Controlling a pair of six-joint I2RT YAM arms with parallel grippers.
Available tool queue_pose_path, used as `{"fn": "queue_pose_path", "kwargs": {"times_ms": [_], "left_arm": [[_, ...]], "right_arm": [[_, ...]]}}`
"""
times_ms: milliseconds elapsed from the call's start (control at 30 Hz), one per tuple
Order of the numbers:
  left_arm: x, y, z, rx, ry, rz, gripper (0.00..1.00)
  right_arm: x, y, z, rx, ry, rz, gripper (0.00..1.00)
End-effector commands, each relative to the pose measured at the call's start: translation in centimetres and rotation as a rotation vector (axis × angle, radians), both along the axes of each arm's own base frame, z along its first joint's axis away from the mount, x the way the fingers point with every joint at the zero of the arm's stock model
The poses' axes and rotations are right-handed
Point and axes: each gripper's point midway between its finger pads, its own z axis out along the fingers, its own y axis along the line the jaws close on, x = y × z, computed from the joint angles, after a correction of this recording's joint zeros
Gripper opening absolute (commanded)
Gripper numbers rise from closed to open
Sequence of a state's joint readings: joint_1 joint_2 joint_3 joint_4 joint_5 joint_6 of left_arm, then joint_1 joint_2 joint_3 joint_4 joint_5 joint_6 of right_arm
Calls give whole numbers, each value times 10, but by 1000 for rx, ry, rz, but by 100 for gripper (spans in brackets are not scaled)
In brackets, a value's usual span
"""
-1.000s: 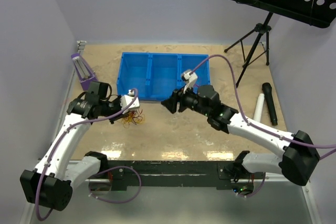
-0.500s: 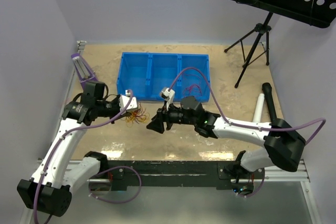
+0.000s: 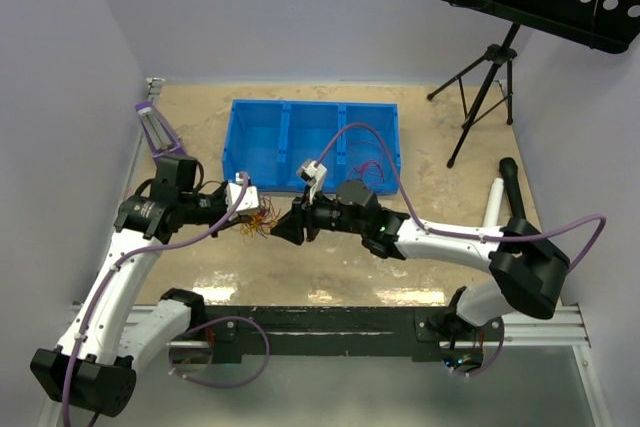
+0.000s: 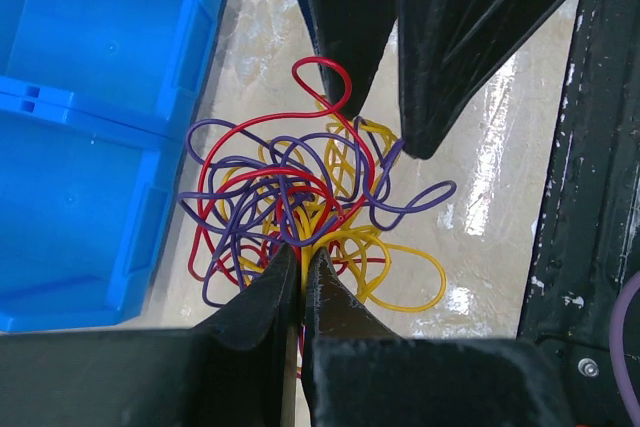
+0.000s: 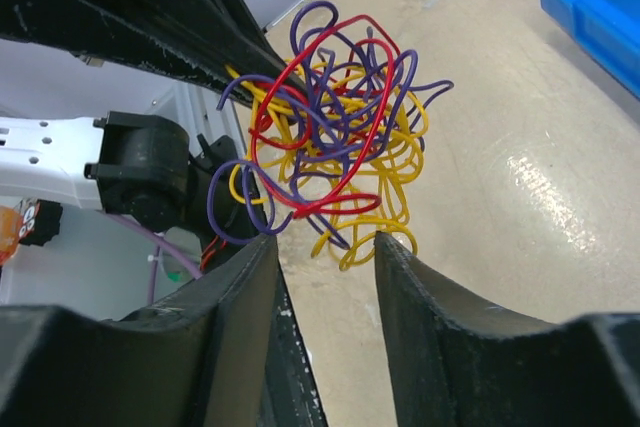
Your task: Untangle the cables
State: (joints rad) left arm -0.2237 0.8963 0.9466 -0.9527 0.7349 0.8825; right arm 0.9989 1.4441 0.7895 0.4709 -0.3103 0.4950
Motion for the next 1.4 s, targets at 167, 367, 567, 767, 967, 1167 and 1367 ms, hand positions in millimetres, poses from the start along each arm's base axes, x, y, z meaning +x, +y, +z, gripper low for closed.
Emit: {"fn": "queue_pose_path", "kwargs": {"times_ms": [167, 367, 567, 767, 967, 1167, 1367], "left_arm": [[-6, -9, 21, -58, -33, -61, 5], [-2, -5, 13, -29, -33, -38, 5], [8, 14, -11, 84, -34, 34, 5], [18, 35, -36, 199, -49, 102, 4], [14, 47, -56, 263, -43, 119, 5], [11, 71, -87, 400, -38, 147, 5], [7, 90, -110, 498, -40, 163, 5]], "right_arm": [[16, 13, 39, 95, -53, -84, 25], [17, -2, 36, 66, -55, -144, 0], [24, -44, 26, -4, -26, -304, 0], [38, -102, 36, -53, -18, -550, 0], [53, -154, 34, -109, 26, -777, 0], [85, -229, 81, -44, 4, -1077, 0], [98, -291, 142, 42, -72, -1313, 0]]}}
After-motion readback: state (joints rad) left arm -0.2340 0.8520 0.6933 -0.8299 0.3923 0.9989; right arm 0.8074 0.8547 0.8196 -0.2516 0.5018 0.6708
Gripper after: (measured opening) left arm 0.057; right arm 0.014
